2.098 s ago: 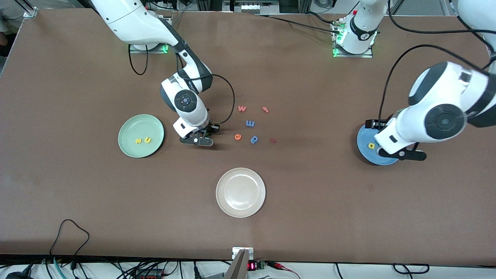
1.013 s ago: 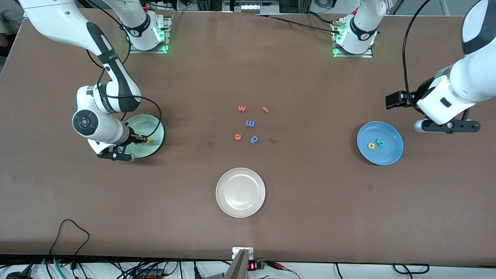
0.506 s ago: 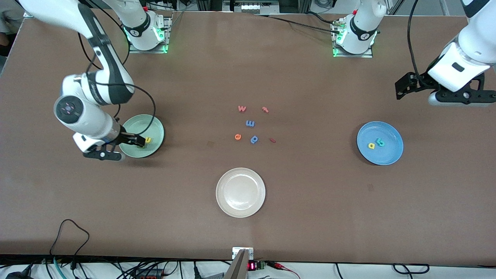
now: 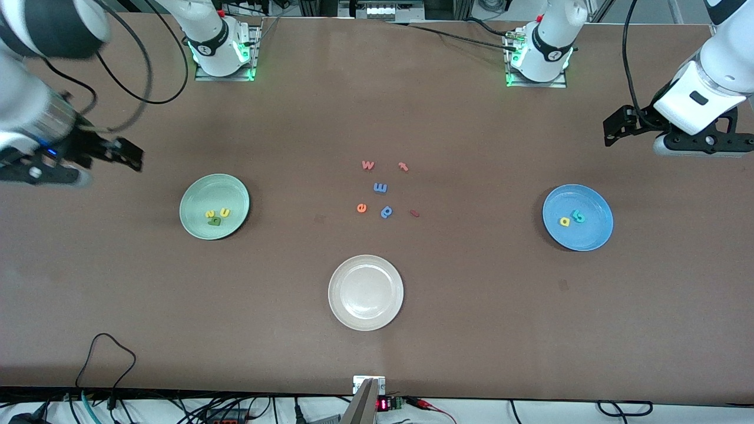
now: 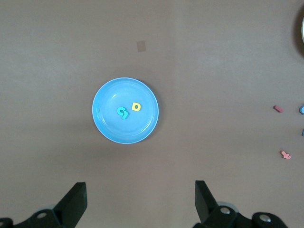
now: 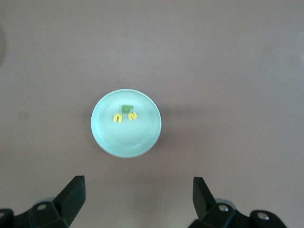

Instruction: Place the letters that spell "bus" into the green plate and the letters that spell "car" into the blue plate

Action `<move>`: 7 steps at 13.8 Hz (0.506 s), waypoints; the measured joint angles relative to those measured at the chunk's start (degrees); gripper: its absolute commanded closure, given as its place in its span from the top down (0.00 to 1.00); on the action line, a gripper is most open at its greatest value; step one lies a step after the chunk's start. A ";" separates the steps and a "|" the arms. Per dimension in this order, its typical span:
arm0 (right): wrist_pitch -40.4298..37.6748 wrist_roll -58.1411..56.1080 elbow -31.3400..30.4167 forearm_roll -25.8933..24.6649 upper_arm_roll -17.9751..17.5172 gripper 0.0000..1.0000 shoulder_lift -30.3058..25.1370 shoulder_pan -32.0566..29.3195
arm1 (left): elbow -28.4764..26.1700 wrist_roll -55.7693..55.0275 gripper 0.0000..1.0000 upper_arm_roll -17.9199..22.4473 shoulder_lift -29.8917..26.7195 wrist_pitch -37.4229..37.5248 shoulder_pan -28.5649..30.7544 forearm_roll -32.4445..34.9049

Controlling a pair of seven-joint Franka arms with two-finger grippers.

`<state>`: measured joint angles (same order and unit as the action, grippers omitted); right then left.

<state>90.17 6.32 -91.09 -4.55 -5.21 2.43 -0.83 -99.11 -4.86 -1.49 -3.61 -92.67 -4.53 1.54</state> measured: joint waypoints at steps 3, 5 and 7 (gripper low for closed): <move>-9.62 -1.13 7.24 2.68 3.56 1.00 0.15 -0.03 | 0.05 0.00 1.00 -0.02 0.00 0.00 -0.43 -0.02; -10.23 -3.91 8.34 3.20 6.15 1.00 0.53 -0.05 | 0.10 0.00 1.00 -0.02 0.00 0.00 -0.59 -0.02; -10.56 -4.58 8.57 3.20 6.66 1.00 1.19 0.07 | 0.11 0.00 1.00 -0.03 0.00 0.00 -0.70 -0.02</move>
<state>79.61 1.75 -82.53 -1.35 1.45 3.62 -0.76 -99.00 -4.85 -1.52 -3.62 -92.67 -5.23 1.52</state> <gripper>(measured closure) 0.000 0.000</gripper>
